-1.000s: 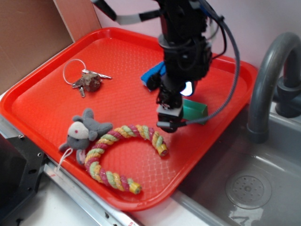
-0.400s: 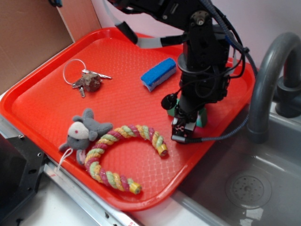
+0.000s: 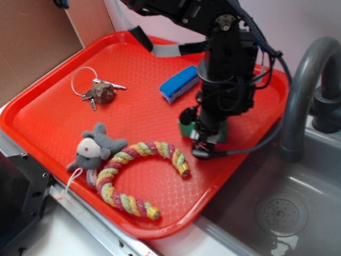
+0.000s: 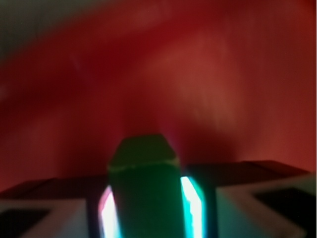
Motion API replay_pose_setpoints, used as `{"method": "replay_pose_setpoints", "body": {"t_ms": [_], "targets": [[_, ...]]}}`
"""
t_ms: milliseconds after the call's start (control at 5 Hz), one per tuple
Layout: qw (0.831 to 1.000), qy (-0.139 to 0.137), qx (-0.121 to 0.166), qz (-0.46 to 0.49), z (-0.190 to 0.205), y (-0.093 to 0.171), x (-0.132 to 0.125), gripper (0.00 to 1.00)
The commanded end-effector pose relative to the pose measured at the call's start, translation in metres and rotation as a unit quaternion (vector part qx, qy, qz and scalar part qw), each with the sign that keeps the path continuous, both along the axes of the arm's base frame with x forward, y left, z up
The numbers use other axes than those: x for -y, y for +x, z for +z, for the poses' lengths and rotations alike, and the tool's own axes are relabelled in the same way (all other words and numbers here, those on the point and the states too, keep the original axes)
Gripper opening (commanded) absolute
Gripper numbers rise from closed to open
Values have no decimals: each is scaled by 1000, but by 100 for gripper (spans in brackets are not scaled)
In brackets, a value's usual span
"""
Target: Grab the green block.
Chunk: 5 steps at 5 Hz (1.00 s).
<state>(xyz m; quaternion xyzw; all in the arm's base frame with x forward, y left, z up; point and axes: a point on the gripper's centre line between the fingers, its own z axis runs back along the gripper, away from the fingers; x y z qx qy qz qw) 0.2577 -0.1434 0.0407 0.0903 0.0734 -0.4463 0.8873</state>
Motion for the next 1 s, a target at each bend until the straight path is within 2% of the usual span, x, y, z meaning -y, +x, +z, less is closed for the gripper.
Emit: {"method": "replay_pose_setpoints", "body": {"t_ms": [0,200,400,600,800], "targets": [[963,-85,62,247,103,-14,-51,0],[919,-126,64,367,139,-45,-78,0],[864,-134,87,478,157,-67,-88,0],[837,-167,103,511,159,-75,-95,0],[839,-141,86,519,159,-70,-99,0]]}}
